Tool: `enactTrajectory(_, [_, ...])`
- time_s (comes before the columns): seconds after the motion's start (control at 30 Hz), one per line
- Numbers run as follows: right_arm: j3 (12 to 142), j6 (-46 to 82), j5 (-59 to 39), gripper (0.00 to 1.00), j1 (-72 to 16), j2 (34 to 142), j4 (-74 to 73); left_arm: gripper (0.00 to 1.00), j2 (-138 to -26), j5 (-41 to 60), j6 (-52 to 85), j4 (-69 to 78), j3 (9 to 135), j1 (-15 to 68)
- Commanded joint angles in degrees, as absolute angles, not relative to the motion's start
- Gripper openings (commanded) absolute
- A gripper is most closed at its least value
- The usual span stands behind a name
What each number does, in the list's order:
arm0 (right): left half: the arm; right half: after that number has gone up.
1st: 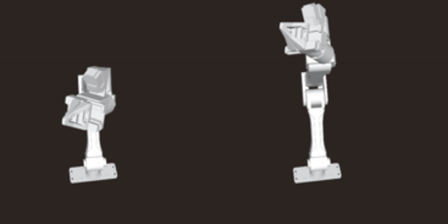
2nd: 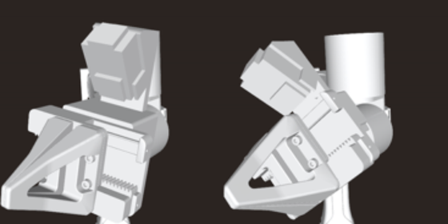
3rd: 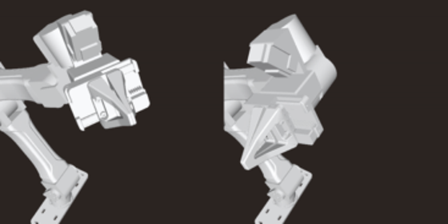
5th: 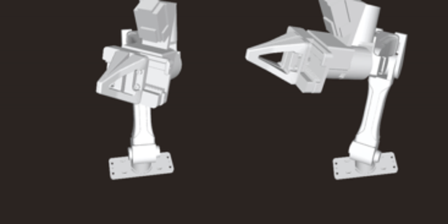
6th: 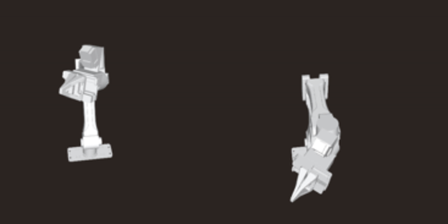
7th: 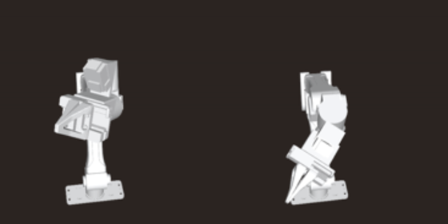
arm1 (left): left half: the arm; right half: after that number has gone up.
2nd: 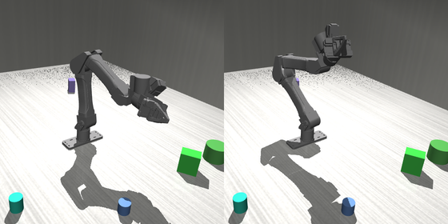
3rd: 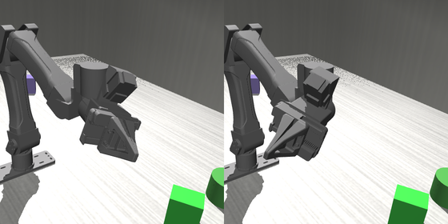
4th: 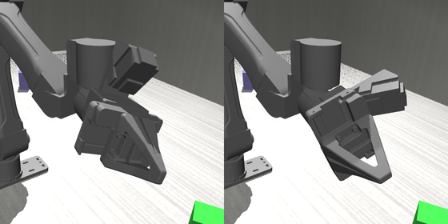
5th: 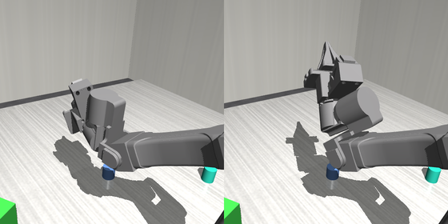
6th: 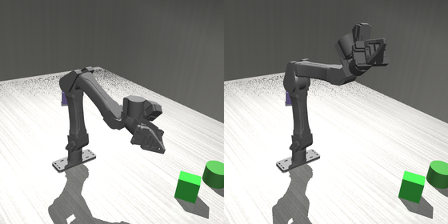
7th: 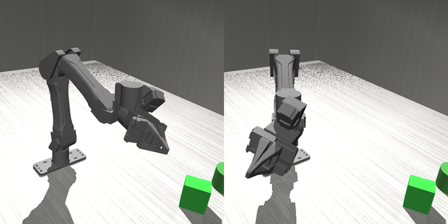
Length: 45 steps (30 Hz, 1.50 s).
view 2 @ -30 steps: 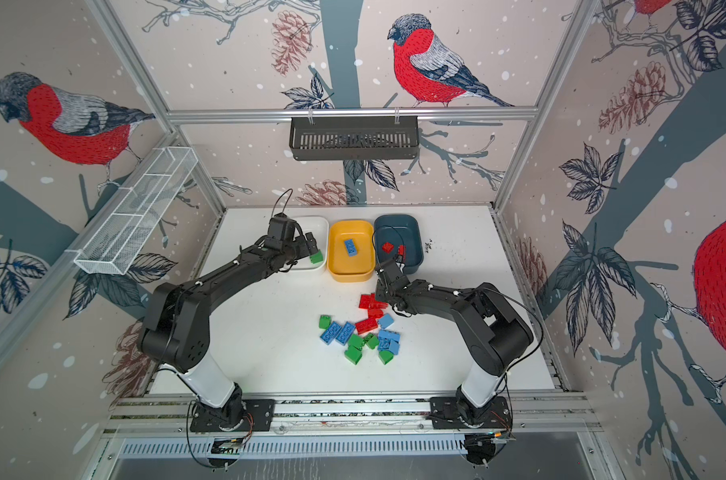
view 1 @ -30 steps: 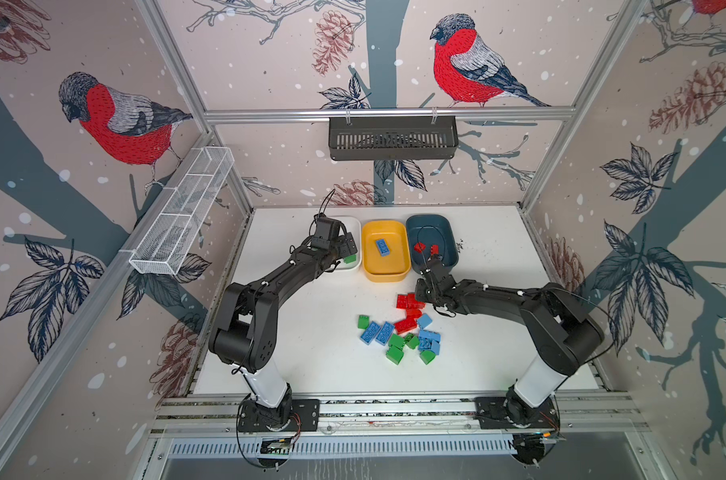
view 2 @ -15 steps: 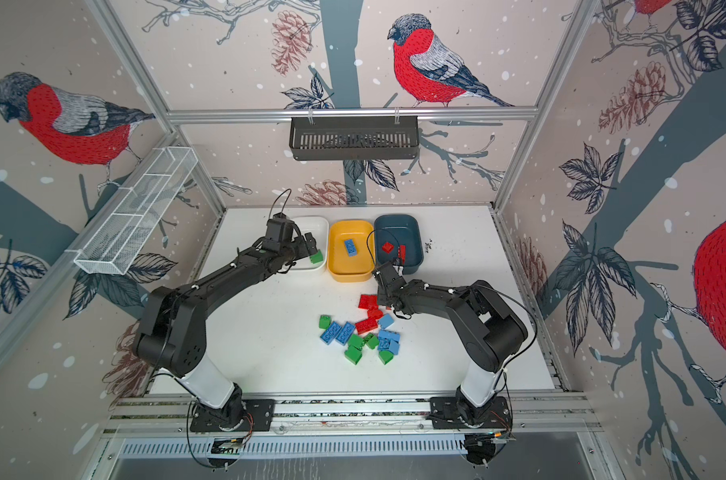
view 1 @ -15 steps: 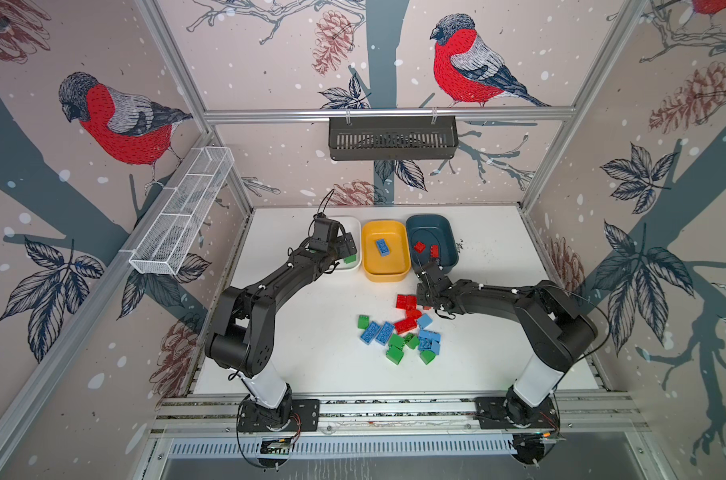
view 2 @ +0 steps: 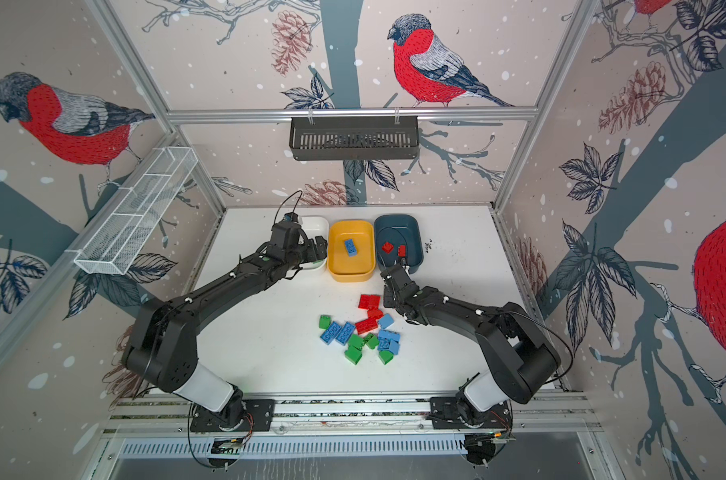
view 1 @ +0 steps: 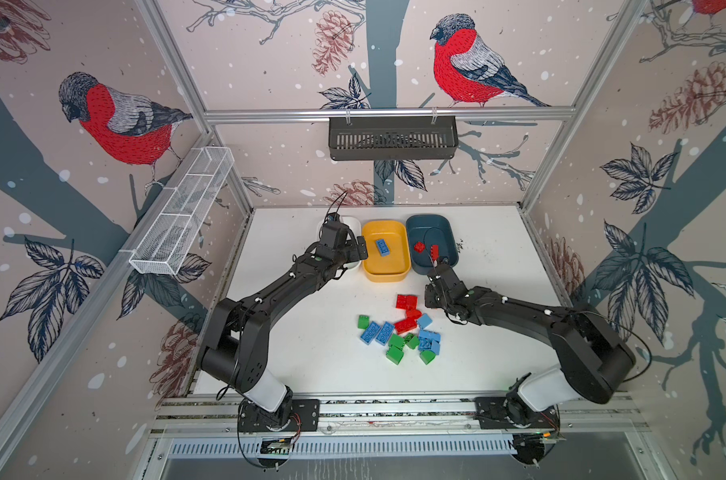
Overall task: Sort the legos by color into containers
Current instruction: 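Grasp a red brick with the right gripper, then drop the red brick into the teal tub while the left hovers over the yellow tub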
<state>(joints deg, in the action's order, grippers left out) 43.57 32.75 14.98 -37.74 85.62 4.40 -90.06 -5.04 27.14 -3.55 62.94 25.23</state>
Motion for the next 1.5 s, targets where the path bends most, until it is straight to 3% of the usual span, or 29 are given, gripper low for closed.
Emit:
enactTrajectory(0.0, [43.82,29.72,15.88,0.18,-36.76,83.99,1.03,0.97,-88.39,-6.66,24.7,0.83,62.78,25.93])
enactTrajectory(0.4, [50.56,21.93,7.58,0.19,-26.89,84.87,0.18,0.97,-83.1,-2.76,19.21,8.94,57.54,30.65])
enactTrajectory(0.63, [61.64,19.97,3.95,0.2,-22.53,95.81,4.06,0.97,-81.74,-1.71,21.03,11.77,54.96,33.05])
enactTrajectory(0.97, [77.15,19.3,6.29,0.26,-21.97,112.11,10.28,0.97,-81.91,-2.11,21.75,10.74,54.67,33.44])
enactTrajectory(1.17, [80.29,20.46,7.3,0.43,-22.33,114.43,11.54,0.97,-81.91,-3.2,19.73,9.61,54.49,35.09])
enactTrajectory(1.47, [76.01,20.07,7.32,0.61,-23.62,108.27,9.26,0.97,-85.1,-8.33,16.8,6.22,56.91,39.26])
